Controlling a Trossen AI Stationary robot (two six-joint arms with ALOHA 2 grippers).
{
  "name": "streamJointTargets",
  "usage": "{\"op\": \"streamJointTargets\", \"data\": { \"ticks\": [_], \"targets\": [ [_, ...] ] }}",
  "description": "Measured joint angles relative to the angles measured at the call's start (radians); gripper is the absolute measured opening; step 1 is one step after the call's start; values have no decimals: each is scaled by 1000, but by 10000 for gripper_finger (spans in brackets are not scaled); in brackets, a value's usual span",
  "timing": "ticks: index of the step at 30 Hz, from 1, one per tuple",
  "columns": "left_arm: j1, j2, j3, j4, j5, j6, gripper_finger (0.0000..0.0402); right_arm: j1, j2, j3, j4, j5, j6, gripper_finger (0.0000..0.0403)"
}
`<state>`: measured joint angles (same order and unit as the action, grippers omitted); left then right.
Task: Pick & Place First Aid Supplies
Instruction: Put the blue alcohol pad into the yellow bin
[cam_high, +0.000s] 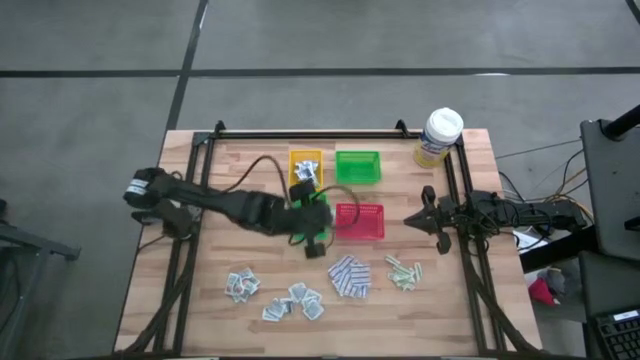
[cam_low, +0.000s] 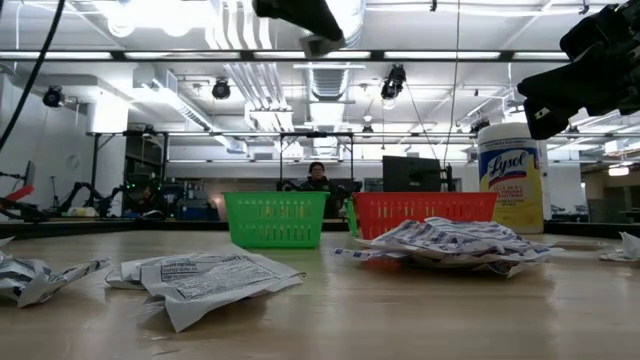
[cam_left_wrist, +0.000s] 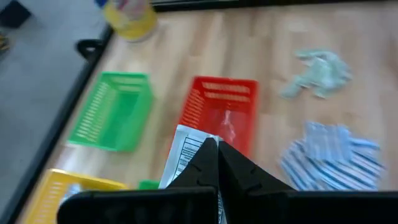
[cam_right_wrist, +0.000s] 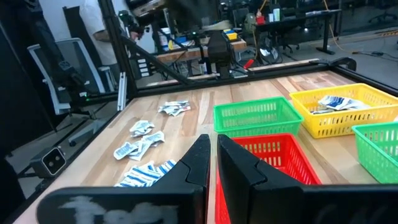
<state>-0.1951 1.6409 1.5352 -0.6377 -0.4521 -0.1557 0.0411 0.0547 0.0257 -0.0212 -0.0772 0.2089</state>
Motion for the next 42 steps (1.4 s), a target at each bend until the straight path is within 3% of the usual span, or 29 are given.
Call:
{"op": "streamJointTargets", "data": {
  "ticks": [13,28,36,42],
  "targets": [
    [291,149,125,-205,4,-36,0,0,0,0,0,0,0,28],
    [606,231,129,-220,366,302,0,0,0,0,0,0,0,28],
    [687,286,129,-236,484,344,0,0,1,0,0,-1,0,28],
    [688,342,129,-236,499,331,0,0,0,0,0,0,0,28]
  ]
}}
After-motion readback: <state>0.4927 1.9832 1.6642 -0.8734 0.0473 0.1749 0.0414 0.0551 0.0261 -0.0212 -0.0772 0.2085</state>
